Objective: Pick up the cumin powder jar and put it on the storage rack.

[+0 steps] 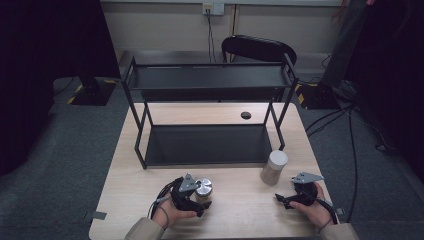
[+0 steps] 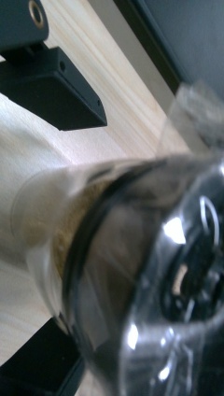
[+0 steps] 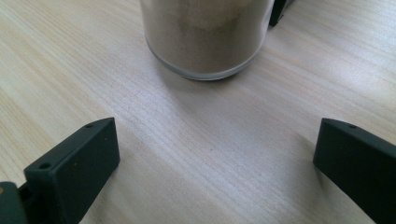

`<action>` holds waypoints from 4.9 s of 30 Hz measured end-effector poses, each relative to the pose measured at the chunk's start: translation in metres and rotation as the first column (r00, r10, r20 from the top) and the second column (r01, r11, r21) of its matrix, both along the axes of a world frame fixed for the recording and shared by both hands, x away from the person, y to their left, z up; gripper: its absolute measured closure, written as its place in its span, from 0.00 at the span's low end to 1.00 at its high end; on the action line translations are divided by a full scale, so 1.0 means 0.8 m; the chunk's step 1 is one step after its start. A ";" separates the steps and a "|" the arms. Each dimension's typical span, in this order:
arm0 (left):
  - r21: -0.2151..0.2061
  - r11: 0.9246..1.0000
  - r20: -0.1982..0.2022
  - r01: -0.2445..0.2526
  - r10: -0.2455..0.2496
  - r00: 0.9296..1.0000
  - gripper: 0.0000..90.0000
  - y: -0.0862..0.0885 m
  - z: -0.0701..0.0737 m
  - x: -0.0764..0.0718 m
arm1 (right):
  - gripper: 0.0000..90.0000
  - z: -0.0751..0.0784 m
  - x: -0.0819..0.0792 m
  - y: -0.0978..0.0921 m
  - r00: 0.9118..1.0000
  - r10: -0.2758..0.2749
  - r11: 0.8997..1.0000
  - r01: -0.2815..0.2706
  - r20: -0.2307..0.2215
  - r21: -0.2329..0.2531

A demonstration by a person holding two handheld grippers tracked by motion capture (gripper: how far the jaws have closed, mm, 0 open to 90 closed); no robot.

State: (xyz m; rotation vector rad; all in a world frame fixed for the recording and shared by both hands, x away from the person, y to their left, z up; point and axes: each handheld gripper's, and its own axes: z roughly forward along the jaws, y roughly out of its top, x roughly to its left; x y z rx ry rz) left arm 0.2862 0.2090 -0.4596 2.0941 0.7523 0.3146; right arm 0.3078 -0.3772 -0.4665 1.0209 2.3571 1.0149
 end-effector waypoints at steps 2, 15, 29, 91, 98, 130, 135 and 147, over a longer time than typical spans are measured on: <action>0.006 1.000 -0.002 0.004 -0.004 1.000 0.14 -0.001 0.000 0.001 | 0.00 0.000 0.000 0.000 1.000 0.000 1.000 0.000 0.000 0.000; 0.029 1.000 -0.003 -0.003 0.003 1.000 0.32 -0.010 -0.002 -0.001 | 0.00 0.000 0.000 0.000 1.000 0.002 1.000 -0.002 0.000 0.000; 0.042 0.999 0.036 -0.009 0.007 0.999 0.34 -0.013 -0.001 -0.007 | 0.00 0.000 0.000 -0.001 1.000 0.006 1.000 -0.006 0.000 -0.001; -0.004 1.000 0.052 0.009 -0.008 0.999 0.34 0.024 0.249 0.048 | 0.00 0.000 0.000 -0.001 1.000 0.004 1.000 -0.004 0.001 0.001; -0.014 1.000 0.065 -0.009 0.010 0.998 0.34 0.026 0.283 0.053 | 0.00 0.000 0.000 -0.001 1.000 0.004 1.000 -0.004 0.001 0.000; 0.037 0.997 0.095 -0.074 0.070 0.993 0.34 -0.009 0.392 0.096 | 0.00 0.000 0.001 -0.002 1.000 0.009 1.000 -0.009 0.000 0.000; 0.032 0.994 0.107 -0.108 0.104 0.989 0.34 -0.017 0.406 0.105 | 0.00 0.000 0.001 -0.002 1.000 0.009 1.000 -0.009 0.000 -0.001; 0.028 0.985 0.126 -0.169 0.165 0.978 0.34 -0.027 0.429 0.124 | 0.00 0.000 0.001 -0.002 1.000 0.010 1.000 -0.010 -0.001 -0.001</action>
